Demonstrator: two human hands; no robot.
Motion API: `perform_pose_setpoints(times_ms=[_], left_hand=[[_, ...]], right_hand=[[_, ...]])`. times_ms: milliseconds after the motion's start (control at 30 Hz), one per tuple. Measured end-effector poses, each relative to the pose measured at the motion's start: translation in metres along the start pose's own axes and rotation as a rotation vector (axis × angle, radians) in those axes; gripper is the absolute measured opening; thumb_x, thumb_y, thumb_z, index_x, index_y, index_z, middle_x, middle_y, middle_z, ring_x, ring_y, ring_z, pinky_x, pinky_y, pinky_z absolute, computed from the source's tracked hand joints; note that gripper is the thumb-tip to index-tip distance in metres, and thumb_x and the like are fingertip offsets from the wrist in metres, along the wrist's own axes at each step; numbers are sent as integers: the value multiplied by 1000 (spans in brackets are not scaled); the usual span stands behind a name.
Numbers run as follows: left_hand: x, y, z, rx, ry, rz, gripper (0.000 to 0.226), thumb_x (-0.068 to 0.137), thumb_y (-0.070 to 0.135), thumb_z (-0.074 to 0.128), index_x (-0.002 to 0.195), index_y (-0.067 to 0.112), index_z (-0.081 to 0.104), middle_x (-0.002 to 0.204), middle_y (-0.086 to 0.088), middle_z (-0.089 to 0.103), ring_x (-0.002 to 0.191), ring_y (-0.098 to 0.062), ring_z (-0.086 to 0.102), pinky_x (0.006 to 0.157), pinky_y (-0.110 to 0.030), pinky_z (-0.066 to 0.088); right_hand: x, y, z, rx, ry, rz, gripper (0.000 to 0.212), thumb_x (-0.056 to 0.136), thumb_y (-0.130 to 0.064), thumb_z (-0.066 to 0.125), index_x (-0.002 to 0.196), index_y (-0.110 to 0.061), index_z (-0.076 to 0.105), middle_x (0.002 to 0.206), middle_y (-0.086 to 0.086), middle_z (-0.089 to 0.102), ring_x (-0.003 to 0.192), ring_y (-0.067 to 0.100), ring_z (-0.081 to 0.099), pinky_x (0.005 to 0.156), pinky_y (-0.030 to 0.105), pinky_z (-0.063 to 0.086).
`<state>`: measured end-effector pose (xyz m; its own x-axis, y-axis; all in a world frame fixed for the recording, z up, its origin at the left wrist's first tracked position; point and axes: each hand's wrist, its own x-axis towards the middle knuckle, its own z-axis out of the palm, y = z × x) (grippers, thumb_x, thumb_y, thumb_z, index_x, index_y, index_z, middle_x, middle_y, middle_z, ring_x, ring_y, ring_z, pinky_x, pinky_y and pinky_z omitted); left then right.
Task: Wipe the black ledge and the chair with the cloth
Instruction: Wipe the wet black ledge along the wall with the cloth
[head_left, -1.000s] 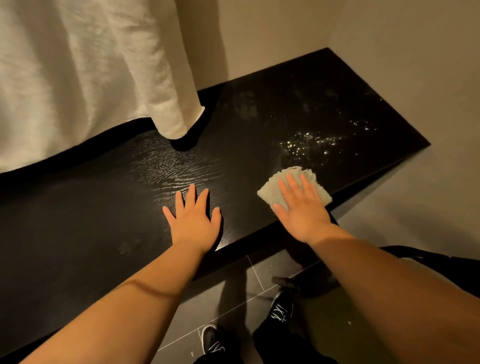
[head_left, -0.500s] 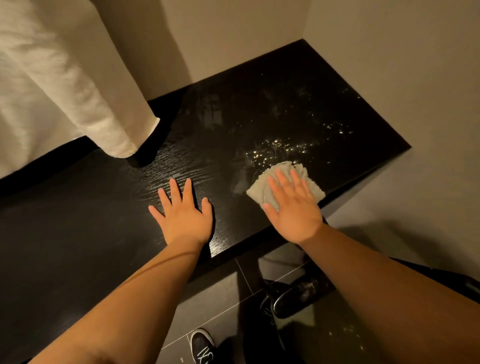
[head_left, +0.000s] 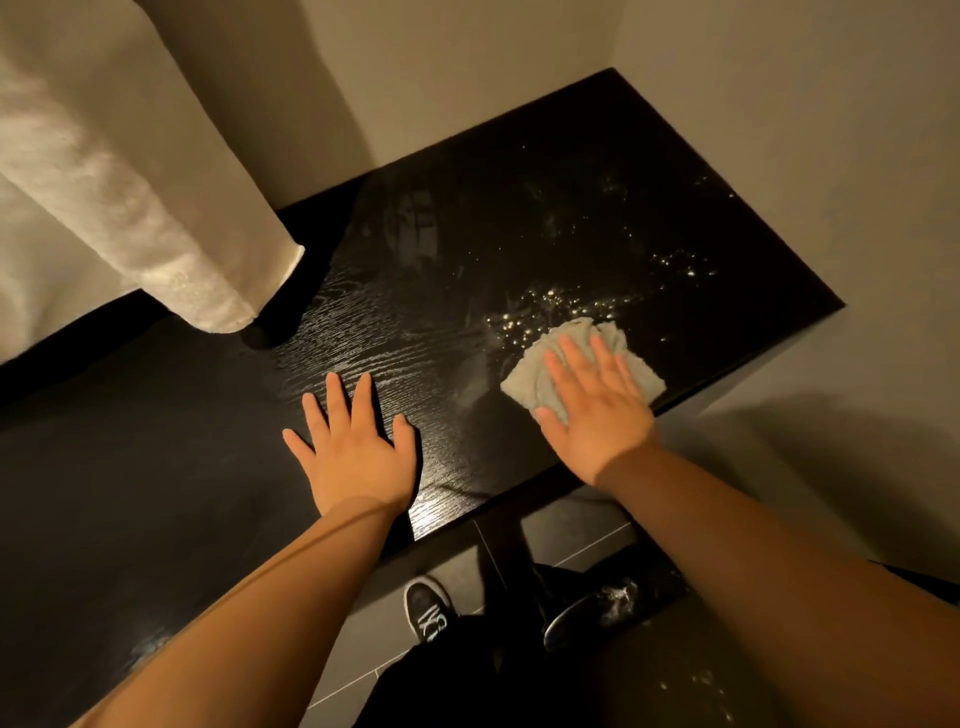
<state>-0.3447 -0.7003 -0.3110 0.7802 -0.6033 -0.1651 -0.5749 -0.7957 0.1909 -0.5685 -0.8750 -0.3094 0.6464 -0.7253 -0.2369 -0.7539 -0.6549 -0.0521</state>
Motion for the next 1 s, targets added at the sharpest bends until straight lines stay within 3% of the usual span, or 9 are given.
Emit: perform_pose_setpoints(times_ms=[67,200,333,433,533,600,700,800,1000], left_hand=[[-1,0,1,8,-3,6,70,99,57,31,164,34,22,176,-1,5,161,-34,-3,126,-66,-2],[0,0,1,13,5,11,69,100,57,31,164,34,22,176,-1,6,161,-34,-2,125,-66,0],[1,0,2,18,4,6,70,99,59,30,164,34,23,176,-1,7,161,-34,-1,125,-66,0],[1,0,2,25,0,6,71,98,61,27,164,35,21,176,0,5,161,-33,-3,126,-65,0],[1,1,1,33,1,2,72,97,61,27,164,35,21,176,0,4,161,-33,-3,126,-65,-1],[1,1,1,32,-4,-2,72,97,62,26,164,36,21,176,0,5,161,-33,-3,126,-64,-1],[2,1,2,41,5,-3,73,96,62,25,164,35,22,176,0,6,161,-34,-2,126,-65,0],[2,0,2,44,7,3,72,97,63,24,164,35,22,176,-1,6,161,-34,-2,126,-65,0],[1,1,2,33,10,1,71,98,61,28,164,36,21,176,0,6,161,-33,-3,126,-64,-2]], right_hand=[[-4,-26,-1,78,-7,29,74,100,-59,12,164,-26,-3,170,0,-15,153,32,-25,126,51,-9],[-19,-83,10,87,70,-231,67,101,-56,31,162,-29,23,172,2,10,157,33,-10,127,52,4],[5,-43,7,17,15,-425,68,101,-60,29,162,-33,17,171,-2,3,157,28,-14,126,47,-7],[30,4,-1,-38,34,-148,73,98,-62,16,163,-30,18,172,1,2,157,32,-13,127,51,-2],[31,-6,-8,44,1,72,73,98,-62,10,163,-31,0,171,1,-10,155,33,-21,126,53,-6],[23,-40,-10,85,11,5,71,99,-59,14,163,-31,3,171,5,-7,153,38,-23,125,56,-4],[8,-82,1,93,64,-257,66,100,-56,31,161,-31,27,171,3,14,157,36,-8,126,55,5],[19,-63,-1,47,6,-411,70,100,-63,25,162,-33,19,171,-4,5,157,28,-14,127,48,-5],[53,-30,-19,77,4,-4,76,98,-62,10,164,-26,4,172,0,-7,155,30,-21,126,50,-7]])
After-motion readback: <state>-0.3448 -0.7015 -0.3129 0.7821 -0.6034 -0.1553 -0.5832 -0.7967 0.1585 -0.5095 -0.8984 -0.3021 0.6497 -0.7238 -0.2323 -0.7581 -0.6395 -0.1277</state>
